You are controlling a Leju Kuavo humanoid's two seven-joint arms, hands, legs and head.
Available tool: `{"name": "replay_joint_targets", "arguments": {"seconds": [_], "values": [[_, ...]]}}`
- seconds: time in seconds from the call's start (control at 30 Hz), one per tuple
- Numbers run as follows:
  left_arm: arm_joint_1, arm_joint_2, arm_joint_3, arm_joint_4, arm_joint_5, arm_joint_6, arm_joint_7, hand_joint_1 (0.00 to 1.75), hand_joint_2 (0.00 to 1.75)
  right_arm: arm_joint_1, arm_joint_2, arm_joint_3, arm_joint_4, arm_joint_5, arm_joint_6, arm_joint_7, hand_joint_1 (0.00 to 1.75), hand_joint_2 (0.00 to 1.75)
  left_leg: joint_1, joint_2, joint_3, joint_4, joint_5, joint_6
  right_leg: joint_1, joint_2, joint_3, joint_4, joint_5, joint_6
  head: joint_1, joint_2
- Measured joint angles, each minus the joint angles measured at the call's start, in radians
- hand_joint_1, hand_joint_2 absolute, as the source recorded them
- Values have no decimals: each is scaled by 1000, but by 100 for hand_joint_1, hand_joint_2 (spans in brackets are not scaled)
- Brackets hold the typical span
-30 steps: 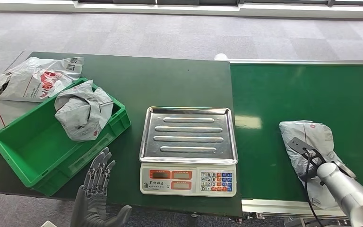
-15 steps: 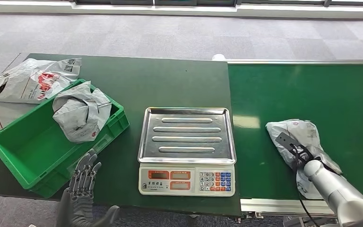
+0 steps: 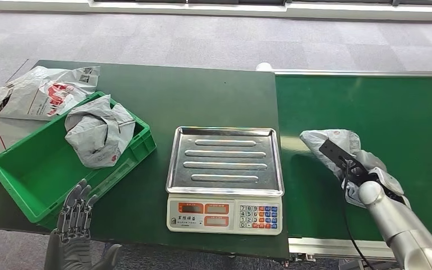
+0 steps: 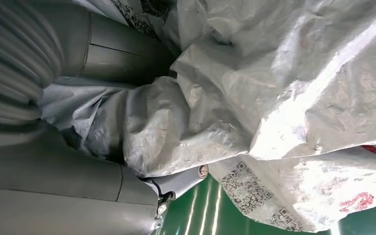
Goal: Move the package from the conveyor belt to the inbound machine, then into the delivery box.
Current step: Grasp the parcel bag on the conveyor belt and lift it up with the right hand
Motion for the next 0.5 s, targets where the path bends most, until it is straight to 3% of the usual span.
{"name": "replay_joint_targets", "arguments": {"seconds": [0.1, 0.23, 0.33, 0.4, 0.5], "values": [[6, -4, 6, -2, -2, 11, -9, 0, 175, 12, 7, -32, -44, 42, -55, -26, 175, 175, 0, 0, -1, 0, 0, 0, 0, 0, 0, 0, 0, 0, 0, 0], [9, -29, 25, -11, -29, 3, -32, 0, 175, 81, 32, -102, -278, 62, -401, -145, 175, 175, 0, -1, -1, 0, 0, 0, 0, -1, -1, 0, 0, 0, 0, 0], [7, -52, 39, -15, -64, 1, -53, 0, 175, 138, 55, -132, -509, 92, -543, -240, 175, 175, 0, -2, -1, 0, 0, -1, 2, -1, 0, 0, -1, -1, 0, 0], [3, -63, 46, -15, -82, 6, -71, 0, 175, 159, 72, -123, -630, 115, -526, -282, 175, 175, 0, -1, -5, -1, -1, -2, 2, -1, 0, 0, -2, -2, 0, 0], [-10, -65, 59, -11, -86, 21, -102, 0, 175, 130, 111, -41, -723, 156, -380, -296, 175, 175, 0, 4, -7, -3, -3, -4, 2, 4, 0, 1, -3, -5, 0, 0]]}}
